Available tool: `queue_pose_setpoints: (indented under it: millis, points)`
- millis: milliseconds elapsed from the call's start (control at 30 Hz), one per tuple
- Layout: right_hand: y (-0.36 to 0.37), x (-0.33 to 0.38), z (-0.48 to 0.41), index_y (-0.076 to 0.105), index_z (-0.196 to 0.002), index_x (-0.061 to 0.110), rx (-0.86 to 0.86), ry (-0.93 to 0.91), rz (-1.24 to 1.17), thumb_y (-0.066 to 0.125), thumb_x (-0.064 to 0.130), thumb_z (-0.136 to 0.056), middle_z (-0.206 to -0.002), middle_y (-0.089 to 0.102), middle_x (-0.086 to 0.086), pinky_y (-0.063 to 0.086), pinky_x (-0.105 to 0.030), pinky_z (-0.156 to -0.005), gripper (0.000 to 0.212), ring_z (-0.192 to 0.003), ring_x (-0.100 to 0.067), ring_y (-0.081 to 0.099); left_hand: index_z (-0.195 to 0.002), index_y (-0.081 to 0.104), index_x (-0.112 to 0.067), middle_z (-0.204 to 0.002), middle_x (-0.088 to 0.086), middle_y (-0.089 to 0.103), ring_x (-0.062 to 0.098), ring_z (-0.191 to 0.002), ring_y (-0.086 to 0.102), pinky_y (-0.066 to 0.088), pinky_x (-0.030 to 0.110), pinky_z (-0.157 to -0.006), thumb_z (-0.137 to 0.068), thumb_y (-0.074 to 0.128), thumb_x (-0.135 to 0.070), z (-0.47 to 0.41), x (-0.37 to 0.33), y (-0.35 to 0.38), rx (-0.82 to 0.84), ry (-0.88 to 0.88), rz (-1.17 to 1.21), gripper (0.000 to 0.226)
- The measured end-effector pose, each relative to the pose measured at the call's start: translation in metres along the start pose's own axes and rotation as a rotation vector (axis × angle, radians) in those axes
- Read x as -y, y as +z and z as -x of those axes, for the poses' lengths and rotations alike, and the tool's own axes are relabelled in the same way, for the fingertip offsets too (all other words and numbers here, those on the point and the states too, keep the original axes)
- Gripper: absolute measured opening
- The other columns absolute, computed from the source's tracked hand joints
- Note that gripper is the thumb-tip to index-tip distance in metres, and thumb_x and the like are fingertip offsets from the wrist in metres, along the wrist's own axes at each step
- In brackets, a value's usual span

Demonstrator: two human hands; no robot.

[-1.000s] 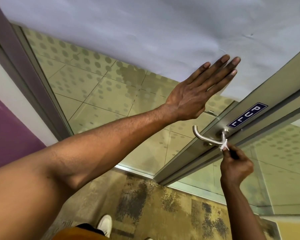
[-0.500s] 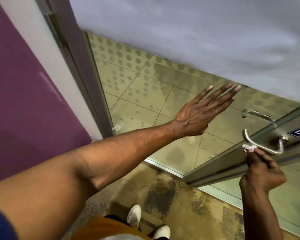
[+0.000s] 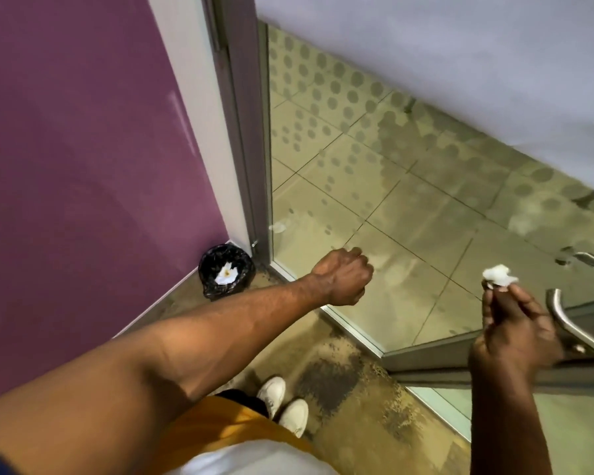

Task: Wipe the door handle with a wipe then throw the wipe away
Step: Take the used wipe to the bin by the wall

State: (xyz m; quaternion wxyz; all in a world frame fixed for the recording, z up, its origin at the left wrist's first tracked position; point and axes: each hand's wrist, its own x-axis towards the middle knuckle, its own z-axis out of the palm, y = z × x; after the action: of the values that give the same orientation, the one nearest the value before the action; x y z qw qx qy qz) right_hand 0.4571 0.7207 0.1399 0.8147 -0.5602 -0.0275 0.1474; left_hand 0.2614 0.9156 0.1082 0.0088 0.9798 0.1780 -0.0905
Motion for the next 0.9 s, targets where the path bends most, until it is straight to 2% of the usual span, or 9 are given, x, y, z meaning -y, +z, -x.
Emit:
queue_pose_setpoints:
  millis: [67, 167, 233, 533, 633, 700, 767, 833, 900]
  points:
    - [0.023, -0.01, 0.01, 0.077, -0.094, 0.017, 0.011, 0.11, 0.089, 0.075, -0.006, -0.089, -0.115, 0.078, -0.012, 0.061, -0.025, -0.09, 0.024, -0.116, -0.028, 0.075, -0.115, 0.073, -0.007, -0.116, 0.014, 0.077, 0.036, -0.114, 0.072, 0.061, 0.045, -0.088, -0.107, 0.059, -0.027, 0.014, 0.004, 0.02, 0.017, -0.086, 0.07, 0.027]
    - [0.038, -0.029, 0.027, 0.076, -0.107, -0.002, 0.153, 0.106, 0.277, 0.081, -0.003, -0.084, -0.112, 0.077, -0.023, 0.062, -0.024, -0.076, 0.023, -0.104, -0.032, 0.077, -0.122, 0.072, -0.009, -0.125, 0.017, 0.076, 0.041, -0.116, 0.071, 0.051, 0.042, -0.087, -0.108, 0.061, -0.032, 0.038, 0.014, 0.041, 0.145, -0.246, 0.257, 0.029]
    - [0.048, -0.042, 0.039, 0.077, -0.1, 0.0, 0.23, 0.148, 0.338, 0.081, -0.005, -0.083, -0.104, 0.078, -0.023, 0.061, -0.024, -0.071, 0.018, -0.096, -0.032, 0.077, -0.122, 0.075, -0.012, -0.127, 0.017, 0.076, 0.04, -0.12, 0.071, 0.048, 0.039, -0.089, -0.107, 0.064, -0.035, 0.06, 0.025, 0.055, 0.187, -0.407, 0.431, 0.029]
    - [0.117, -0.118, 0.09, 0.08, -0.09, 0.003, 0.608, 0.283, 0.605, 0.087, -0.002, -0.079, -0.081, 0.081, -0.011, 0.056, -0.024, -0.062, 0.014, -0.074, -0.02, 0.075, -0.108, 0.083, -0.015, -0.119, 0.013, 0.082, 0.037, -0.116, 0.076, 0.065, 0.043, -0.099, -0.102, 0.069, -0.025, 0.158, 0.079, 0.118, 0.203, -0.936, 0.755, 0.018]
    - [0.148, -0.147, 0.106, 0.081, -0.084, 0.012, 0.767, 0.272, 0.732, 0.092, 0.01, -0.076, -0.079, 0.082, -0.011, 0.062, -0.033, -0.069, 0.014, -0.074, -0.026, 0.078, -0.107, 0.077, -0.012, -0.112, 0.017, 0.082, 0.039, -0.101, 0.082, 0.069, 0.047, -0.087, -0.101, 0.062, -0.002, 0.179, 0.091, 0.131, 0.226, -0.992, 0.855, 0.018]
    - [0.168, -0.166, 0.115, 0.082, -0.08, 0.017, 0.857, 0.244, 0.816, 0.093, 0.014, -0.073, -0.076, 0.082, -0.005, 0.065, -0.041, -0.077, 0.013, -0.076, -0.028, 0.079, -0.106, 0.07, -0.008, -0.102, 0.02, 0.08, 0.037, -0.076, 0.081, 0.069, 0.042, -0.063, -0.099, 0.061, 0.012, 0.191, 0.1, 0.141, 0.24, -1.0, 0.928, 0.023]
    - [0.193, -0.189, 0.126, 0.081, -0.076, 0.022, 0.927, 0.219, 0.88, 0.09, 0.017, -0.07, -0.073, 0.081, -0.003, 0.066, -0.049, -0.081, 0.012, -0.076, -0.029, 0.079, -0.105, 0.067, -0.01, -0.092, 0.014, 0.073, 0.026, -0.057, 0.068, 0.053, 0.028, -0.042, -0.101, 0.058, 0.01, 0.203, 0.116, 0.153, 0.24, -1.007, 0.939, 0.023]
    - [0.217, -0.213, 0.138, 0.081, -0.077, 0.025, 1.001, 0.158, 0.95, 0.088, 0.022, -0.072, -0.075, 0.081, -0.001, 0.065, -0.05, -0.084, 0.009, -0.078, -0.027, 0.079, -0.104, 0.069, -0.013, -0.081, 0.006, 0.065, 0.018, -0.052, 0.056, 0.043, 0.023, -0.042, -0.105, 0.053, -0.001, 0.219, 0.135, 0.165, 0.192, -1.037, 0.867, 0.019]
    - [0.239, -0.238, 0.149, 0.081, -0.079, 0.025, 1.047, 0.089, 1.049, 0.089, 0.023, -0.076, -0.078, 0.081, 0.004, 0.064, -0.046, -0.085, 0.009, -0.08, -0.018, 0.079, -0.106, 0.073, -0.014, -0.086, 0.006, 0.069, 0.021, -0.062, 0.062, 0.052, 0.031, -0.06, -0.107, 0.055, -0.01, 0.233, 0.155, 0.18, 0.134, -1.104, 0.889, 0.018]
